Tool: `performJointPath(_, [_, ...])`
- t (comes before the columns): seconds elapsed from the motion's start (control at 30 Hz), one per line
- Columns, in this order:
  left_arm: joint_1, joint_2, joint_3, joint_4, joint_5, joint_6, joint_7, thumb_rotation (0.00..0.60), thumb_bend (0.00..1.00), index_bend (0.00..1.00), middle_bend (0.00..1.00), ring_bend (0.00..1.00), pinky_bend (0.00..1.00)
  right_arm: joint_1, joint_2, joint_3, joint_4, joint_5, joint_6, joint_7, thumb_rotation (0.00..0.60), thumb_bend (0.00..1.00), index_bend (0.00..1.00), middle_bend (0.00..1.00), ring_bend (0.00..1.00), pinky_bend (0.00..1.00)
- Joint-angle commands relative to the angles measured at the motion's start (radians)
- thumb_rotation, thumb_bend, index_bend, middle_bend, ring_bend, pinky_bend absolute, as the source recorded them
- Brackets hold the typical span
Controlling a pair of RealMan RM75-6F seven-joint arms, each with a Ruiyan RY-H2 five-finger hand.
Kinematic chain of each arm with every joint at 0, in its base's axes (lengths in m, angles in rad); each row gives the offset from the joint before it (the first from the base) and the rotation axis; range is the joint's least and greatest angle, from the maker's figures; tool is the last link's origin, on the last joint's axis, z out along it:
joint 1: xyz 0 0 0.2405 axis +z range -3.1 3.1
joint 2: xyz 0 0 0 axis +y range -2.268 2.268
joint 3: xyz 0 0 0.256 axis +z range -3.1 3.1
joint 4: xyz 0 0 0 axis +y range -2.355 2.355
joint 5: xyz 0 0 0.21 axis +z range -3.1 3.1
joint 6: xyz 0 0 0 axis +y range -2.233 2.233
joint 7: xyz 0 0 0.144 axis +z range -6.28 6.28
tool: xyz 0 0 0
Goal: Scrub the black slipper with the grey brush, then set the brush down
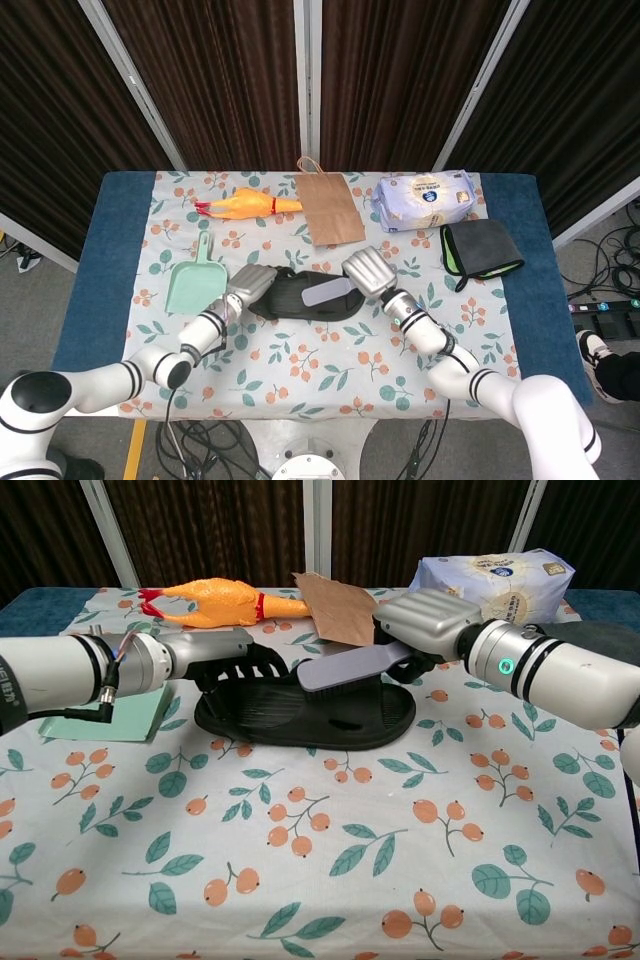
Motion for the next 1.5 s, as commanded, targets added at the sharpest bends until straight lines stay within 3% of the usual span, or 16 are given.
performJointPath(0.03, [0.001, 0.002, 0.002, -0.001, 0.002, 0.001, -0.001, 0.6, 0.02, 0.34, 0.46, 0.34, 0.34, -0.005, -0.027, -0.015, 0.062, -0.002, -0.012, -0.004, 0.6, 0.79, 1.0, 1.0, 1.0, 1.0])
performJointPath(0.3, [0.006, -0.001, 0.006, 0.009, 0.005, 0.011, 0.001, 0.6, 0.02, 0.34, 0.46, 0.34, 0.34, -0.077, 0.032, -0.028, 0.119, 0.023, 0.001, 0.017, 0.6, 0.79, 1.0, 1.0, 1.0, 1.0])
performJointPath(0.47, [0.009, 0.003, 0.005, -0.006, 0.015, 0.032, 0.008, 0.6, 0.02, 0.32, 0.45, 0.33, 0.34, -0.134, 0.128, -0.019, 0.034, 0.024, 0.085, 0.081, 0.6, 0.78, 1.0, 1.0, 1.0, 1.0])
performJointPath(0.53, [0.012, 0.009, 0.004, -0.02, 0.021, 0.043, 0.007, 0.6, 0.02, 0.27, 0.4, 0.29, 0.33, -0.156, 0.172, -0.014, -0.017, 0.027, 0.113, 0.103, 0.6, 0.78, 1.0, 1.0, 1.0, 1.0])
performJointPath(0.67, [0.021, 0.037, -0.006, -0.068, 0.039, 0.08, 0.002, 0.6, 0.02, 0.17, 0.17, 0.1, 0.26, -0.187, 0.264, -0.019, -0.137, 0.048, 0.095, 0.085, 0.6, 0.77, 1.0, 1.0, 1.0, 1.0])
performJointPath(0.83, [0.058, 0.09, -0.012, -0.143, 0.072, 0.172, 0.004, 0.6, 0.02, 0.15, 0.12, 0.07, 0.22, -0.186, 0.288, -0.02, -0.215, 0.113, -0.012, 0.032, 0.6, 0.63, 0.98, 0.92, 0.95, 0.99])
performJointPath(0.97, [0.111, 0.171, -0.008, -0.225, 0.082, 0.26, 0.027, 0.6, 0.02, 0.15, 0.12, 0.07, 0.21, -0.177, 0.267, -0.015, -0.221, 0.18, -0.093, -0.034, 0.6, 0.49, 0.74, 0.71, 0.71, 0.78])
performJointPath(1.03, [0.139, 0.205, -0.007, -0.257, 0.084, 0.304, 0.037, 0.6, 0.02, 0.15, 0.12, 0.07, 0.21, -0.176, 0.259, -0.011, -0.222, 0.2, -0.103, -0.06, 0.6, 0.45, 0.54, 0.55, 0.53, 0.59])
performJointPath(1.23, [0.237, 0.328, 0.016, -0.334, 0.093, 0.431, 0.076, 0.6, 0.02, 0.15, 0.12, 0.07, 0.21, -0.195, 0.286, -0.008, -0.276, 0.226, -0.085, -0.11, 0.6, 0.26, 0.06, 0.21, 0.18, 0.27])
performJointPath(1.3, [0.27, 0.369, 0.025, -0.357, 0.09, 0.461, 0.082, 0.6, 0.02, 0.15, 0.12, 0.07, 0.21, -0.205, 0.314, -0.007, -0.315, 0.228, -0.071, -0.118, 0.6, 0.22, 0.01, 0.16, 0.13, 0.22])
performJointPath(1.5, [0.372, 0.465, 0.066, -0.395, 0.085, 0.543, 0.085, 0.6, 0.02, 0.15, 0.12, 0.07, 0.21, -0.242, 0.445, -0.009, -0.462, 0.257, -0.047, -0.154, 0.6, 0.16, 0.0, 0.07, 0.03, 0.11])
